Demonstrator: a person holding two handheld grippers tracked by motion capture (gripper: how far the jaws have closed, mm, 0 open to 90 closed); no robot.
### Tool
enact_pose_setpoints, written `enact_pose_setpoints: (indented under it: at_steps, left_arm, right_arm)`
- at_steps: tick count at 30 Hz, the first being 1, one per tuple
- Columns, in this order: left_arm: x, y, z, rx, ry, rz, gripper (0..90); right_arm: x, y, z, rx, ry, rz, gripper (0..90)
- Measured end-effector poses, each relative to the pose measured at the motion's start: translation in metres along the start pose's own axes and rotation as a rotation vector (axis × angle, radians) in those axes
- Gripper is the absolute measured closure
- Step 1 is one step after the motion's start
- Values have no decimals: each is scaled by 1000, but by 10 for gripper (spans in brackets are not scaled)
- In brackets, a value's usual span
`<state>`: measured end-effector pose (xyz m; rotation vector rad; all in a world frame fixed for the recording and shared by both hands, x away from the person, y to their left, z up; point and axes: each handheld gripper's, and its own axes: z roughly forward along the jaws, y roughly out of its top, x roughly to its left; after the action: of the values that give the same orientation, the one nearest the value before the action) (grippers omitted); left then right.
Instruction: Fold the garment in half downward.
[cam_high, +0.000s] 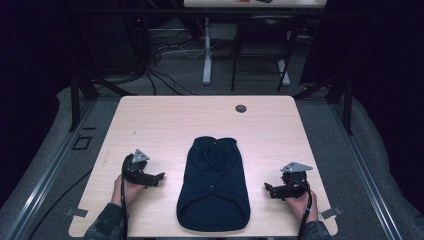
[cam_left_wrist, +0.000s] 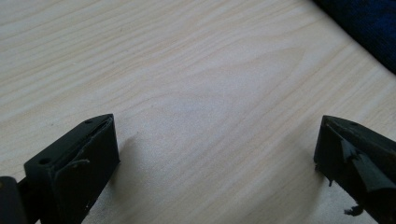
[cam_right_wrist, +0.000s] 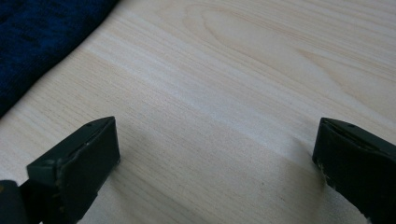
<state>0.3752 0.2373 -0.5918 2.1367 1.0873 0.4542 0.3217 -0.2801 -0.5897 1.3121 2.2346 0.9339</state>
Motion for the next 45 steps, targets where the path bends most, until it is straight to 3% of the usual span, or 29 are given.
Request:
enact_pose_setpoints:
  at_steps: [12, 15, 18, 20, 21, 25, 37, 40, 45]
  left_arm:
    - [0, 1, 0, 8, -1, 0, 0]
    - [1, 4, -1, 11, -16, -21, 0]
    - [-1, 6, -2, 5, -16, -14, 0]
    - [-5, 10, -2, 4, -11, 22, 2]
    - [-6, 14, -1, 9, -37, 8, 0]
    - [-6, 21, -1, -19, -57, -5, 1]
    - [-6, 47, 4, -42, -102, -6, 3]
    - [-9, 56, 11, -34, -140, -17, 1]
    - [-12, 66, 17, -28, -161, -15, 0]
  right_arm:
    - [1, 1, 0, 5, -4, 7, 1]
    - [1, 2, 1, 14, -7, 7, 2]
    - [0, 5, 0, 34, -5, 12, 1]
    - [-1, 8, -1, 36, 19, 33, 0]
    - [-1, 9, -2, 28, 22, 36, 2]
    - [1, 15, -6, 14, 48, 51, 2]
    - [10, 39, -2, 3, 101, 23, 7]
    - [14, 50, 1, 5, 121, 13, 7]
    - [20, 63, 8, 5, 150, -1, 7]
